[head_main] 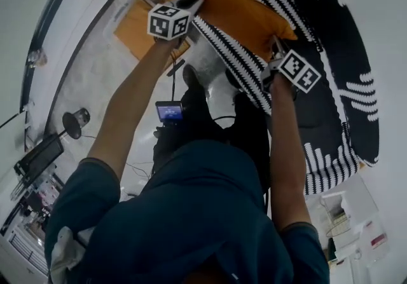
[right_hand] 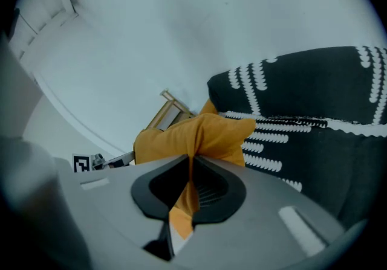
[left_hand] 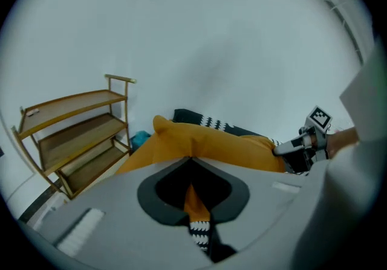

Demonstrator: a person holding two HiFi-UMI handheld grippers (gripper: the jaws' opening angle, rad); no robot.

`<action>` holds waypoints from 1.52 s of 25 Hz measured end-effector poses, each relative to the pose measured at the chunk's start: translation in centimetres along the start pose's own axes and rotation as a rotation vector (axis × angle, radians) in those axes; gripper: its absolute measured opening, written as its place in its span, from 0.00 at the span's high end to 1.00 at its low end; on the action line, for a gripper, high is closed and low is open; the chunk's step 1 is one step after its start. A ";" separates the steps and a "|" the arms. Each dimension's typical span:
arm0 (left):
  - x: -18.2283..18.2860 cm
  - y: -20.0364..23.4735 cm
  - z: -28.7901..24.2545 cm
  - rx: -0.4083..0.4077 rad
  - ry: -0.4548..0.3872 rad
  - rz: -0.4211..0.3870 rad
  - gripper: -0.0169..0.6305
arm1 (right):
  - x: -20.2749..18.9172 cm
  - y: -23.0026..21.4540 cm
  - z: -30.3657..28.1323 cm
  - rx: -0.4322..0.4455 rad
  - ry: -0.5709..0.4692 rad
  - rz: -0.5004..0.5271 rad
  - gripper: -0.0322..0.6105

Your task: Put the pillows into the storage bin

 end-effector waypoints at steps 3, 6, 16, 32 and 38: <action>-2.1 5.1 4.3 0.052 -0.024 0.058 0.97 | -1.8 4.5 -4.5 0.018 0.054 0.022 0.90; -4.8 9.4 8.4 0.113 -0.052 0.121 0.97 | -3.6 8.4 -9.1 0.035 0.126 0.046 0.91; -15.5 21.5 20.1 0.263 -0.084 0.317 0.97 | -11.3 20.0 -21.8 0.058 0.331 0.130 0.91; -37.7 28.7 23.1 0.372 -0.033 0.718 0.97 | -21.1 24.7 -40.9 -0.026 0.683 0.491 0.91; -44.9 28.7 22.7 0.390 -0.015 0.870 0.96 | -25.1 25.8 -46.8 -0.067 0.815 0.694 0.91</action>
Point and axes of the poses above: the fingertips, and each gripper's own axes: z backward along the fingers, y to its left, x out of its top, the point moved 10 cm from there along z, backward along the fingers, and after that the axes turned 6 degrees about y, right-handed, at the moved point
